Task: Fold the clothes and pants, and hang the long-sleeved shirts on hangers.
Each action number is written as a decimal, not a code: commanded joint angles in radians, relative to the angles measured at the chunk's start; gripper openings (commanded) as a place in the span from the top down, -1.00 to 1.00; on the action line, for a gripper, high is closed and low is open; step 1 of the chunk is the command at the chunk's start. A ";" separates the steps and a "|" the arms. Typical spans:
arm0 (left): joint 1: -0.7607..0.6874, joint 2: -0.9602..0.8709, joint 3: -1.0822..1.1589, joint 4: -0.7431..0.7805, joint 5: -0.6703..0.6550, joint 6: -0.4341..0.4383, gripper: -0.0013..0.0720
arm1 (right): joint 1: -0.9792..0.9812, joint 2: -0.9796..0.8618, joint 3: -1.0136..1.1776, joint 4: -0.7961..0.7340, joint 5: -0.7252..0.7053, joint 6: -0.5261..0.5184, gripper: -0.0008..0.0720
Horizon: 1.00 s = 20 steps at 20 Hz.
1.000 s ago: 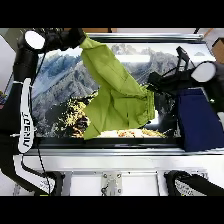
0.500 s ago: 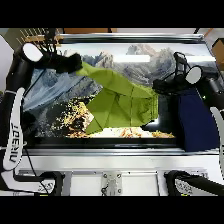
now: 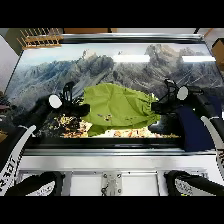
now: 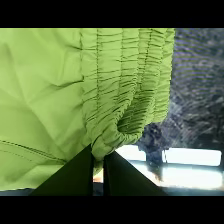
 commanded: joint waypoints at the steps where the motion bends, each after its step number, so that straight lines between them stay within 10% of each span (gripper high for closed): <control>1: -0.022 0.018 -0.110 0.003 0.067 0.001 0.95 | 0.000 0.000 -0.042 0.019 0.005 -0.003 0.90; 3: -0.011 0.018 -0.104 0.001 0.060 0.000 0.95 | -0.001 0.001 -0.042 0.048 0.004 -0.003 0.87; 4: -0.010 0.019 -0.087 0.003 0.041 0.001 0.56 | -0.001 0.005 -0.042 0.069 0.003 -0.018 0.82; 5: -0.010 0.020 -0.059 0.004 0.019 0.001 -0.24 | -0.006 0.018 -0.042 0.093 0.004 -0.049 0.24; 6: -0.010 0.031 -0.021 0.004 -0.013 0.003 -0.46 | -0.017 0.040 -0.036 0.138 0.012 -0.092 -0.59; 7: -0.010 0.050 0.018 0.004 -0.039 0.003 -0.46 | -0.035 0.067 -0.024 0.175 0.035 -0.124 -0.82; 12: -0.016 0.213 0.101 0.003 -0.083 0.000 -0.46 | -0.277 0.222 0.014 0.200 0.135 -0.220 -0.82; 13: -0.024 0.241 0.101 0.002 -0.079 -0.006 -0.22 | -0.337 0.220 0.013 0.225 0.135 -0.241 -0.82; 15: -0.051 0.283 0.101 0.004 -0.071 -0.009 0.96 | -0.451 0.180 0.011 0.344 0.133 -0.329 -0.85; 20: -0.145 0.276 0.101 0.004 -0.027 -0.009 0.95 | -0.576 -0.079 0.011 0.563 0.135 -0.518 -1.00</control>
